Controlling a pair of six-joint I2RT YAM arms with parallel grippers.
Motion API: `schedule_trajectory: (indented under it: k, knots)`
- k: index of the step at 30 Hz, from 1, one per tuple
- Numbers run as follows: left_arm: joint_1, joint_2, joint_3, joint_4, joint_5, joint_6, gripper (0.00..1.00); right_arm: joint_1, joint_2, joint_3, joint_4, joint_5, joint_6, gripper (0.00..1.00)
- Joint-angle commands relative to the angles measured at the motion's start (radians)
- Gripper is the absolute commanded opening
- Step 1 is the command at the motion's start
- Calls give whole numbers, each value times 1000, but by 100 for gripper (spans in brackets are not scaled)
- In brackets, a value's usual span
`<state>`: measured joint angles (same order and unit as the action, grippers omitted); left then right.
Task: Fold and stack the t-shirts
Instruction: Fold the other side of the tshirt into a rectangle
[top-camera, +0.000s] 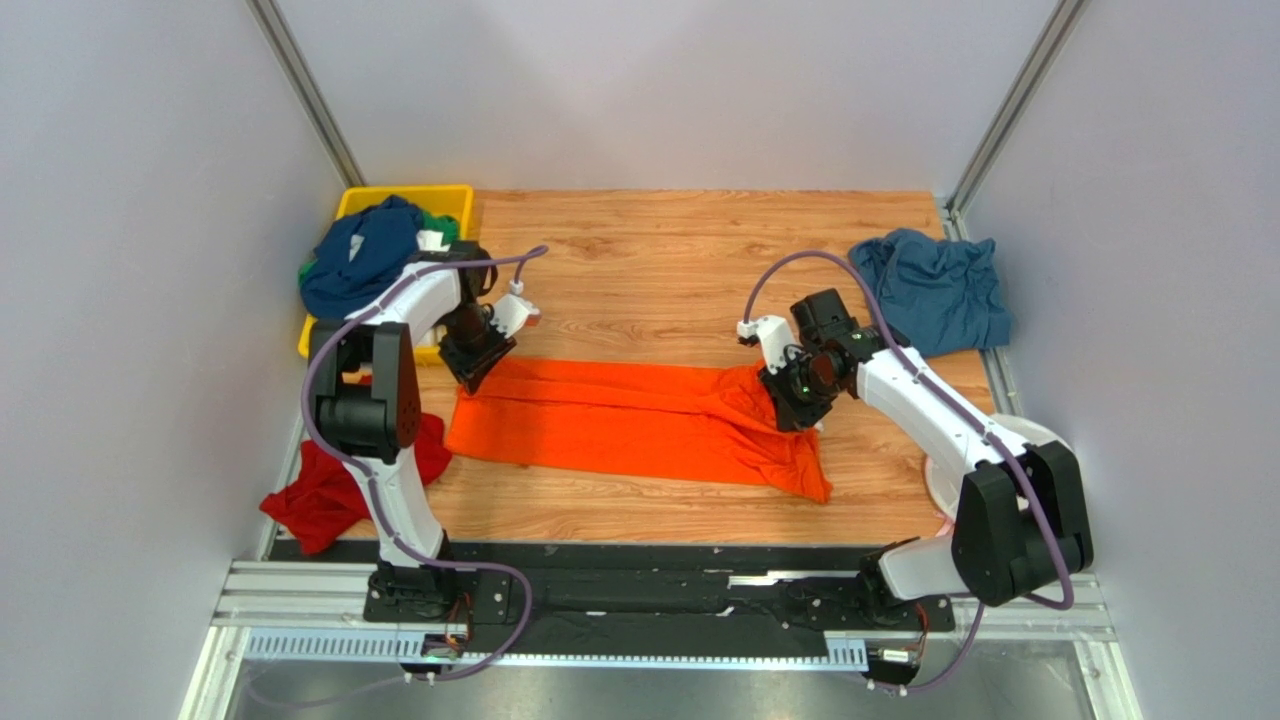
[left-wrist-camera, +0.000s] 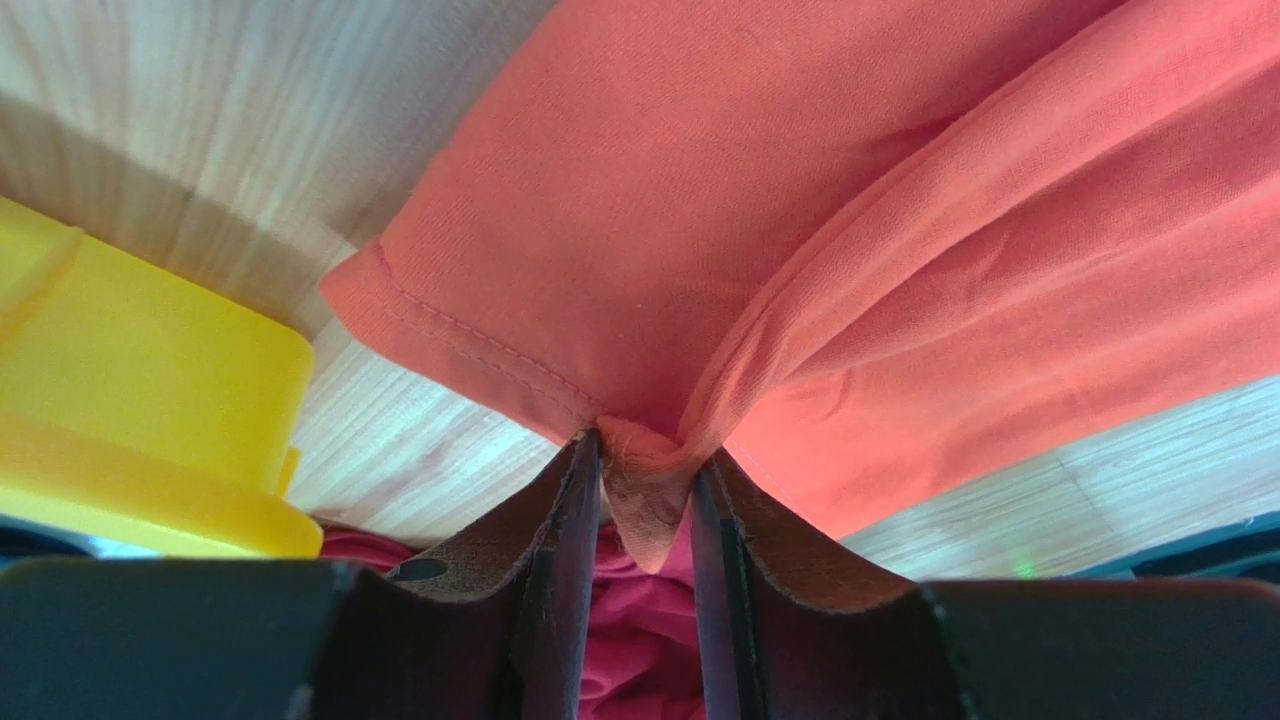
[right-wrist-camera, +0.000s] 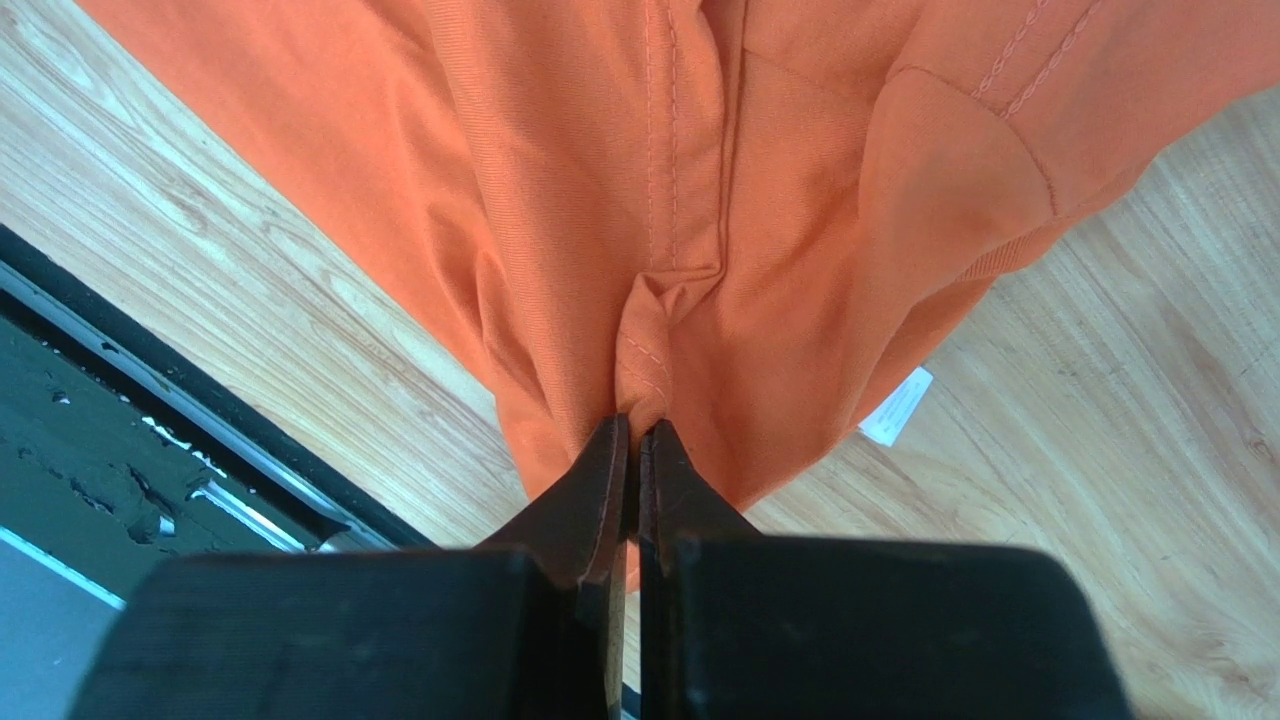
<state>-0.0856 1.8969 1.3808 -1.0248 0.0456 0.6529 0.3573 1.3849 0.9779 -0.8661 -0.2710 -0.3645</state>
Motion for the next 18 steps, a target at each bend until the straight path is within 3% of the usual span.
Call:
schedule_trajectory:
  k: [1, 3, 7, 8, 18]
  knots:
    - [-5, 8, -3, -31, -1, -16, 37, 9, 5, -2, -13, 9, -16, 8]
    - [-5, 8, -5, -32, 2, -13, 38, 15, 14, -1, -19, 16, -17, 27]
    - [-6, 7, -5, -37, 5, -13, 38, 23, 29, 2, -27, 21, -17, 46]
    - [-6, 5, -6, -37, 5, -12, 38, 26, 28, 5, -28, 18, -16, 57]
    - [-6, 1, -15, -17, 2, -12, 38, 52, 68, 125, -31, 33, -22, 61]
